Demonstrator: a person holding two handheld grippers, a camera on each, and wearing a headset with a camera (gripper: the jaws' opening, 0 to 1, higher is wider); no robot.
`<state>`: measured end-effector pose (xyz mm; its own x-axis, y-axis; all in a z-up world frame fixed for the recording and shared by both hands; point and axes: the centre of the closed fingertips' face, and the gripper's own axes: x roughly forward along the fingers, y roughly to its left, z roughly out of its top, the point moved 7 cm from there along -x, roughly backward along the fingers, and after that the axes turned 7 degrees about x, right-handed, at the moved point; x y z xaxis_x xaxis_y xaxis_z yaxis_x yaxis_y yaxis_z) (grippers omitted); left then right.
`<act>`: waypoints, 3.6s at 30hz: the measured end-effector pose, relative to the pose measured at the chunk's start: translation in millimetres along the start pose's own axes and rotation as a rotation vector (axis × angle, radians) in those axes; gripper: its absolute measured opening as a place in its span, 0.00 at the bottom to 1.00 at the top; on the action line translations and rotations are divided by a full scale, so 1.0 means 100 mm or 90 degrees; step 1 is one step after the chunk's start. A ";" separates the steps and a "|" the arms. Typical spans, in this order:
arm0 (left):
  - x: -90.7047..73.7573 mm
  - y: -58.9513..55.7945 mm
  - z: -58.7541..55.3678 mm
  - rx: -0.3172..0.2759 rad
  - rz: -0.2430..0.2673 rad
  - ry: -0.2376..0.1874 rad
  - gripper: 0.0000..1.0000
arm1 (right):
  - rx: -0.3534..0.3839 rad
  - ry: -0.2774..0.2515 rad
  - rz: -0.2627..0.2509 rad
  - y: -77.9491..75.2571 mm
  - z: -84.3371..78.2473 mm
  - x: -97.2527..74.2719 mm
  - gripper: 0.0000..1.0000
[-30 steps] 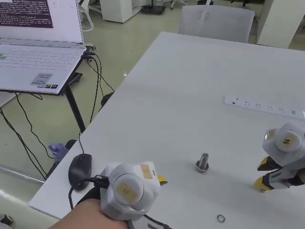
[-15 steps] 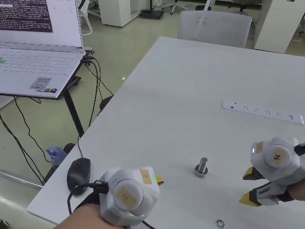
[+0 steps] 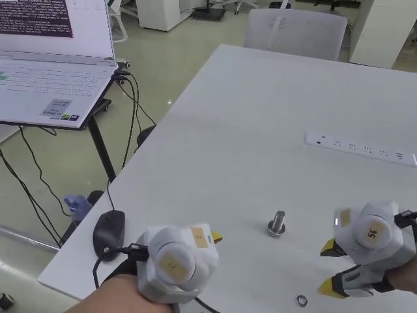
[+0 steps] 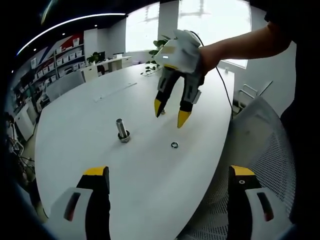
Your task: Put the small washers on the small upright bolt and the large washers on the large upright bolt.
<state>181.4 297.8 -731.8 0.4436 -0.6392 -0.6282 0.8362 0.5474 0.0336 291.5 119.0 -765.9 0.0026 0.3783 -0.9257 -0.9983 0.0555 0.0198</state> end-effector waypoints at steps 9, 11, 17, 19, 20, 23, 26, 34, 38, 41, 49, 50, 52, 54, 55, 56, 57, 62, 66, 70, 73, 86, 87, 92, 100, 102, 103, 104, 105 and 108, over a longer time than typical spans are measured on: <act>0.00 0.03 -0.01 -0.005 0.004 0.000 0.99 | -0.014 0.007 0.006 0.17 -0.04 0.21 0.40; 0.01 0.03 -0.03 -0.006 0.001 0.005 0.98 | -0.019 0.010 0.008 0.18 -0.04 0.25 0.40; 0.01 0.02 -0.03 -0.007 0.002 0.002 0.98 | -0.031 0.017 0.013 0.24 -0.05 0.36 0.38; 0.01 0.02 -0.03 -0.007 0.001 0.002 0.98 | -0.034 0.019 0.015 0.27 -0.05 0.39 0.38; 0.01 0.03 -0.03 -0.006 0.001 0.003 0.98 | -0.035 0.020 0.014 0.28 -0.05 0.40 0.37; -0.01 0.03 -0.03 -0.006 0.003 0.003 0.98 | -0.034 0.024 0.016 0.29 -0.05 0.43 0.36; -0.02 0.02 -0.04 -0.006 0.001 0.004 0.98 | -0.040 0.032 0.017 0.30 -0.07 0.46 0.35; -0.03 0.00 -0.06 -0.011 -0.003 0.003 0.97 | -0.037 0.038 0.018 0.30 -0.09 0.48 0.34; -0.02 -0.01 -0.08 -0.008 -0.005 0.009 0.96 | -0.030 0.037 0.021 0.30 -0.09 0.49 0.33; -0.02 0.00 -0.07 -0.010 -0.006 0.006 0.95 | -0.028 0.038 0.020 0.29 -0.09 0.49 0.32; 0.00 0.01 -0.06 -0.013 -0.009 0.002 0.94 | -0.029 0.050 0.014 0.31 -0.05 0.50 0.25; 0.00 0.01 -0.06 -0.013 -0.010 0.003 0.93 | -0.027 0.054 0.012 0.30 -0.05 0.51 0.24; 0.00 0.01 -0.07 -0.013 -0.011 0.004 0.93 | -0.030 0.061 0.010 0.30 -0.05 0.50 0.19; 0.01 0.00 -0.07 -0.014 -0.013 0.003 0.92 | -0.036 0.066 0.009 0.30 -0.05 0.50 0.18; 0.01 0.00 -0.07 -0.015 -0.013 0.004 0.92 | -0.039 0.067 0.009 0.30 -0.05 0.50 0.17; 0.01 0.00 -0.07 -0.016 -0.013 0.003 0.92 | -0.043 0.070 0.009 0.31 -0.05 0.50 0.17; 0.01 0.00 -0.06 -0.016 -0.013 0.002 0.91 | -0.044 0.071 0.008 0.31 -0.05 0.50 0.16; 0.01 0.00 -0.06 -0.015 -0.013 0.002 0.90 | -0.034 0.077 0.004 0.30 -0.03 0.51 0.14; 0.00 0.00 -0.07 -0.016 -0.013 0.002 0.89 | -0.016 0.080 0.003 0.29 -0.03 0.51 0.13; -0.01 0.00 -0.08 -0.017 -0.012 0.004 0.88 | -0.010 0.081 0.002 0.30 -0.03 0.51 0.13; -0.02 -0.01 -0.07 -0.017 -0.013 0.004 0.87 | 0.015 0.068 0.004 0.29 -0.04 0.50 0.12; -0.04 0.00 -0.07 -0.013 -0.007 0.005 0.88 | 0.061 0.058 -0.005 0.24 -0.12 0.31 0.12; -0.04 0.00 -0.07 -0.013 -0.007 0.005 0.88 | 0.065 0.057 -0.007 0.22 -0.13 0.28 0.12; -0.03 -0.01 -0.07 -0.011 -0.007 0.006 0.89 | 0.092 0.046 -0.016 0.16 -0.20 0.15 0.12; -0.01 0.01 -0.08 -0.013 -0.008 0.008 0.93 | 0.135 0.045 -0.042 0.00 -0.44 -0.12 0.12; -0.02 0.01 -0.08 -0.010 -0.007 0.010 0.93 | 0.148 0.043 -0.048 -0.06 -0.50 -0.18 0.12; -0.02 0.02 -0.07 -0.010 -0.008 0.009 0.94 | 0.152 0.046 -0.049 -0.08 -0.53 -0.20 0.12; -0.02 0.02 -0.07 -0.010 -0.007 0.009 0.94 | 0.156 0.048 -0.052 -0.09 -0.56 -0.21 0.12; -0.01 0.02 -0.07 -0.011 -0.008 0.009 0.94 | 0.159 0.048 -0.058 -0.13 -0.61 -0.24 0.12; -0.01 0.01 -0.07 -0.010 -0.008 0.012 0.95 | 0.174 0.052 -0.066 -0.18 -0.69 -0.30 0.12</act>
<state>179.9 302.9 -737.1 0.4268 -0.6355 -0.6434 0.8363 0.5481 0.0134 305.2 42.8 -764.3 0.0873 0.2830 -0.9552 -0.9404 0.3398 0.0147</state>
